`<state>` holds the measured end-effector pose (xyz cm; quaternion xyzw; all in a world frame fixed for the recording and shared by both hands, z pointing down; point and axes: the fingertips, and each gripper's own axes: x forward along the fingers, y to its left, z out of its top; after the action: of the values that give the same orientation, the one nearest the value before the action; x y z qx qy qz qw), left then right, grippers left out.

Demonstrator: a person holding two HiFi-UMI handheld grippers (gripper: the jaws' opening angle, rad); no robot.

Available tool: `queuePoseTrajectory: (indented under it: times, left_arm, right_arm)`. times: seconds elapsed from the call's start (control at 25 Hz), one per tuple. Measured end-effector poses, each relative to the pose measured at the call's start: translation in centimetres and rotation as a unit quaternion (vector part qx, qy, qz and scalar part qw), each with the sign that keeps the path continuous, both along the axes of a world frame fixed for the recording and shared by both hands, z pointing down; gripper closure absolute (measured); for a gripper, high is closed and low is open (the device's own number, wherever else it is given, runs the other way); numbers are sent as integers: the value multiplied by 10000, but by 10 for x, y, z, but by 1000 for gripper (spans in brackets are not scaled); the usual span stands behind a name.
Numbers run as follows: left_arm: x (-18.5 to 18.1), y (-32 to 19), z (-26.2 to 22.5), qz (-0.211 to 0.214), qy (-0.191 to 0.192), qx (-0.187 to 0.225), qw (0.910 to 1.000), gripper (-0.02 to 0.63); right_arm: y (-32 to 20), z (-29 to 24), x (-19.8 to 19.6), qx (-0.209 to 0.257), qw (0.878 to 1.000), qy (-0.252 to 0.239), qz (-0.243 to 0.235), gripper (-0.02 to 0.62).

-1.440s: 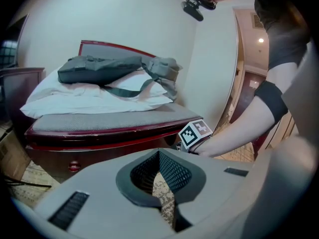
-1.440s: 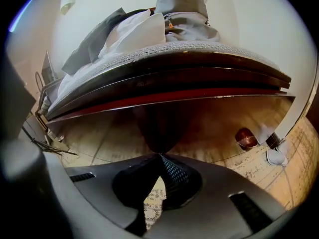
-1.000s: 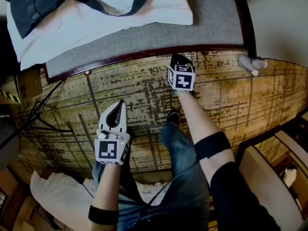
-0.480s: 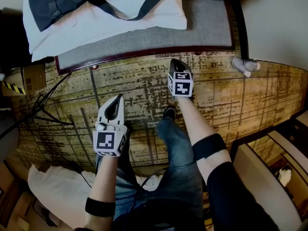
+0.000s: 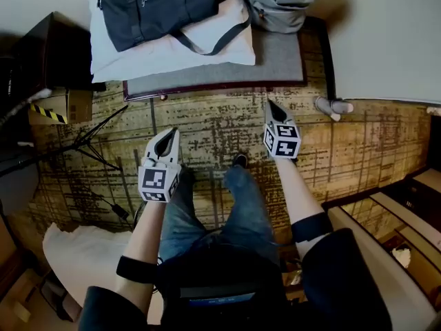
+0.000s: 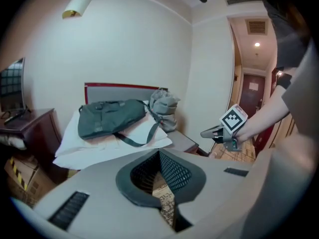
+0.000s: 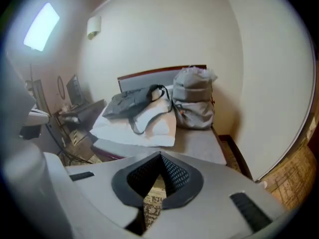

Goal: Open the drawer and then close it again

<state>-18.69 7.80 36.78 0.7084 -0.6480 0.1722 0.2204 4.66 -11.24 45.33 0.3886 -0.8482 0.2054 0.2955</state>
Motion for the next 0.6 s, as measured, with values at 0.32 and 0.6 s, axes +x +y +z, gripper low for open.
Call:
queuePoseTrajectory:
  times: [0.32,0.6]
  left_arm:
    - [-2,6,-124,71,-219,492,9985,603]
    - [-8,22,-179,12,-356,739,9966,603]
  right_arm:
    - [30,-149,18,507,9983,-265,-131,588]
    - [34,-219,23,774,9955,-548,-29,589]
